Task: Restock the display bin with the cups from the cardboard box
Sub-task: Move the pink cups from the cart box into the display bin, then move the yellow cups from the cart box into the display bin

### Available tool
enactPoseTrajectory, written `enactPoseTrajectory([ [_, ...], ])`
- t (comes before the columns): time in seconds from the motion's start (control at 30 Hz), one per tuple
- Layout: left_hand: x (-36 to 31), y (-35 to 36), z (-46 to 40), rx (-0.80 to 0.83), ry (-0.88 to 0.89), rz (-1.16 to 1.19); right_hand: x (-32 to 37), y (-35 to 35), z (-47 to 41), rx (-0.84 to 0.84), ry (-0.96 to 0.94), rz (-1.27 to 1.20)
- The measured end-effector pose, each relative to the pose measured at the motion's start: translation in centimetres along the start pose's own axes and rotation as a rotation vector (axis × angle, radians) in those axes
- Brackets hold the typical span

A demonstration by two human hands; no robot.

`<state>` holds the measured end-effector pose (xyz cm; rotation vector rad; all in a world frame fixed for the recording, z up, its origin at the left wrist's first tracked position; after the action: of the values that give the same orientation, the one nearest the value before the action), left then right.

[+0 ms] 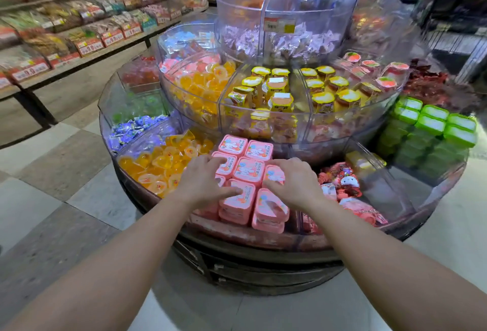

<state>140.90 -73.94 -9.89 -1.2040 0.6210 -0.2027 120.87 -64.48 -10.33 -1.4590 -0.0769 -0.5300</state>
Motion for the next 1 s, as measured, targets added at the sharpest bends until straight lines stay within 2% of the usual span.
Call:
enactPoseTrajectory([
  [0.13,-9.1,1.7,-1.6,-0.004,0.072,-0.091,-6.6,-3.0,1.6,-0.004,0.017,0.106],
  [0.27,-19.2,4.5,-3.6,0.017,0.151,-0.124,-14.7,-6.9,4.3,-0.03,0.082,0.097],
  [0.67,-47.6,11.7,-11.4,-0.059,0.437,-0.242,-37.1,-17.9,10.8,-0.172,0.357,0.107],
  [0.83,-56.9,13.9,-17.3,-0.095,0.496,-0.261,-45.7,-21.8,9.3,-0.222,0.435,0.164],
  [1.0,-65.0,14.5,-26.8,-0.132,0.509,-0.212,-54.3,-27.1,3.4,-0.24,0.471,0.19],
])
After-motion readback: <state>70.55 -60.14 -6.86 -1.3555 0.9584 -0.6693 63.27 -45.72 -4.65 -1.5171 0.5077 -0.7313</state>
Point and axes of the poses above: each hand's wrist, its own z-axis away from the middle knuckle, its own y-axis out of the palm, x = y × z, the point moved 2 cm from there along -z, towards the middle knuckle, and after that the axes turned 9 degrees about x, right-handed, at the moved point
